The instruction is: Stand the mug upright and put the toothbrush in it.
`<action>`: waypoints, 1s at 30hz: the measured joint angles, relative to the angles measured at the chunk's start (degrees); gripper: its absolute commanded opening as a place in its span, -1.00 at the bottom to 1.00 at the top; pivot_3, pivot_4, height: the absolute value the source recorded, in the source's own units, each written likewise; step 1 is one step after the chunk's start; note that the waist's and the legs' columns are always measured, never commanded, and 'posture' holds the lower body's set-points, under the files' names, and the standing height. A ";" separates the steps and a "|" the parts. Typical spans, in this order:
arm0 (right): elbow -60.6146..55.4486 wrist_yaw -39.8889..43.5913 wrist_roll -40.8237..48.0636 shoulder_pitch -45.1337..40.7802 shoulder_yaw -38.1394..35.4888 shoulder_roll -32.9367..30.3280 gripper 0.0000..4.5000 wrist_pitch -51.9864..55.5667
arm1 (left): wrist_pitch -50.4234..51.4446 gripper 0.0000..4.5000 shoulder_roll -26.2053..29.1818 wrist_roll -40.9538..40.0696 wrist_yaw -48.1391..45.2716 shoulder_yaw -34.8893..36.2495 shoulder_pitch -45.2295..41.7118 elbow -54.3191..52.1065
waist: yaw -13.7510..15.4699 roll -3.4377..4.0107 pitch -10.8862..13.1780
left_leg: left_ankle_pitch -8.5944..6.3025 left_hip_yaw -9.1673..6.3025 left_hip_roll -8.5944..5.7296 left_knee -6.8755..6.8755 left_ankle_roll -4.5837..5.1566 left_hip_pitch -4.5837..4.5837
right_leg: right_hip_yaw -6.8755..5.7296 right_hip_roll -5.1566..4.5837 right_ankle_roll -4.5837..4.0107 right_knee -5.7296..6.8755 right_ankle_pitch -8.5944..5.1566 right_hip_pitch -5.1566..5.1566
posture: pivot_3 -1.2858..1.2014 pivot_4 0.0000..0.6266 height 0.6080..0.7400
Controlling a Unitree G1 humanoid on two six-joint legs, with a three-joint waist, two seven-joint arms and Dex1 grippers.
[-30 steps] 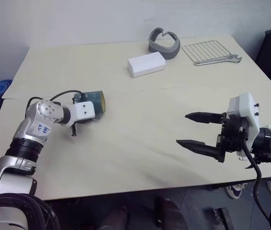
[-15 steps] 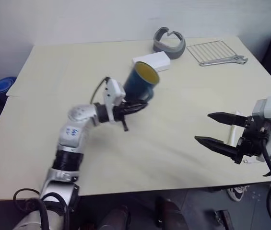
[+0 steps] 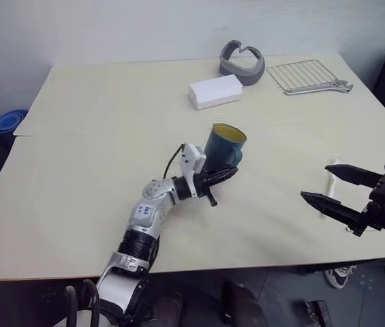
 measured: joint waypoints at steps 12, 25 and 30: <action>-0.28 -0.52 1.33 0.70 0.85 0.06 1.00 0.00 | -1.17 0.70 2.56 -0.11 -4.13 -0.02 2.24 -1.02 | -0.10 0.00 0.00 | 0.00 -0.02 0.03 -0.04 0.00 0.01 | 0.01 -0.01 0.00 -0.02 0.00 0.01 | 0.03 -0.52 1.00; 1.44 -5.46 -2.49 -2.34 7.83 2.20 1.00 -0.10 | 17.93 0.98 33.04 -7.63 -12.81 4.77 16.25 -34.71 | -0.31 0.06 -0.03 | -0.03 -0.08 0.13 -0.16 -0.03 0.01 | -0.03 0.02 -0.04 -0.04 -0.02 0.00 | 0.03 -0.52 1.00; 5.31 -17.18 -6.99 -7.16 13.42 6.39 1.00 2.69 | 26.48 0.98 51.31 -17.16 -24.80 11.45 17.18 -42.25 | -0.28 0.09 -0.03 | -0.04 -0.12 0.02 -0.15 -0.05 0.08 | -0.09 0.05 -0.11 -0.06 -0.05 0.08 | 0.03 -0.52 1.00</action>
